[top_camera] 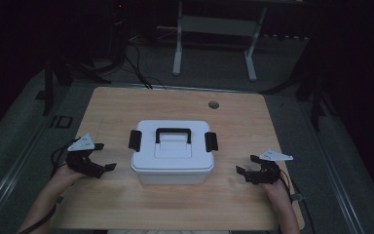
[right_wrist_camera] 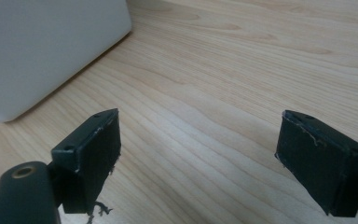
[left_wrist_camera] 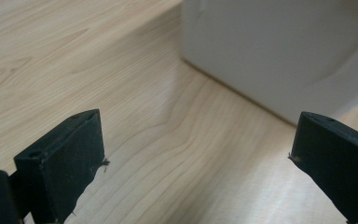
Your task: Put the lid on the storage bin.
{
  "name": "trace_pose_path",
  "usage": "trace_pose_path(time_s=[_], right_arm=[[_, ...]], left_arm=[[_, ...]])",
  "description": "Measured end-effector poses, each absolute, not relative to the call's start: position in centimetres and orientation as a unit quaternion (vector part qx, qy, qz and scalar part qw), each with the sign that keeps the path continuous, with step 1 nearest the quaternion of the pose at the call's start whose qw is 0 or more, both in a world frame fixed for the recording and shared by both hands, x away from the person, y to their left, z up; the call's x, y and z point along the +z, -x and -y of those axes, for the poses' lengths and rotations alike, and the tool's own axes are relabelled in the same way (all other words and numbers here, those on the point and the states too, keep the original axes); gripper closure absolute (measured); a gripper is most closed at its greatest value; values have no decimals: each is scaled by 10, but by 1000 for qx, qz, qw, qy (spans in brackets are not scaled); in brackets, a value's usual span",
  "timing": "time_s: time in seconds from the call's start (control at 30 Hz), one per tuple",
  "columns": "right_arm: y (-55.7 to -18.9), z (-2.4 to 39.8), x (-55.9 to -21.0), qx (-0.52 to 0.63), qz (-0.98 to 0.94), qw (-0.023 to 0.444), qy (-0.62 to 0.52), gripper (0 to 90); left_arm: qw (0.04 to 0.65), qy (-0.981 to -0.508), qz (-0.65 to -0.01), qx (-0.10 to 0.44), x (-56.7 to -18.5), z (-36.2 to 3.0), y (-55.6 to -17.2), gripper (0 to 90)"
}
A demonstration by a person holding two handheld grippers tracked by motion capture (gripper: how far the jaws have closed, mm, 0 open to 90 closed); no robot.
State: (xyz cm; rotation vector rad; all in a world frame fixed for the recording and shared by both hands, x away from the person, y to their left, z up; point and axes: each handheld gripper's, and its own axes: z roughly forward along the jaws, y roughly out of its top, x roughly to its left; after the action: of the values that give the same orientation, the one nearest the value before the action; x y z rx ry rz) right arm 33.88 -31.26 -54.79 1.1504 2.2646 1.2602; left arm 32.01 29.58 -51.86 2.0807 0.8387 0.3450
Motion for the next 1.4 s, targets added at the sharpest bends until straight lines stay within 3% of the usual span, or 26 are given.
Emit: trace_pose_path(time_s=[0.7,1.4], right_arm=[[-334,318,-549,447,-752,213,-436,136],[-333,319,-554,437,-742,226,-455,135]], left_arm=[[427,-797,-389,178,-555,-292,-314,19],[447,-717,-458,278,-556,-297,-304,11]])
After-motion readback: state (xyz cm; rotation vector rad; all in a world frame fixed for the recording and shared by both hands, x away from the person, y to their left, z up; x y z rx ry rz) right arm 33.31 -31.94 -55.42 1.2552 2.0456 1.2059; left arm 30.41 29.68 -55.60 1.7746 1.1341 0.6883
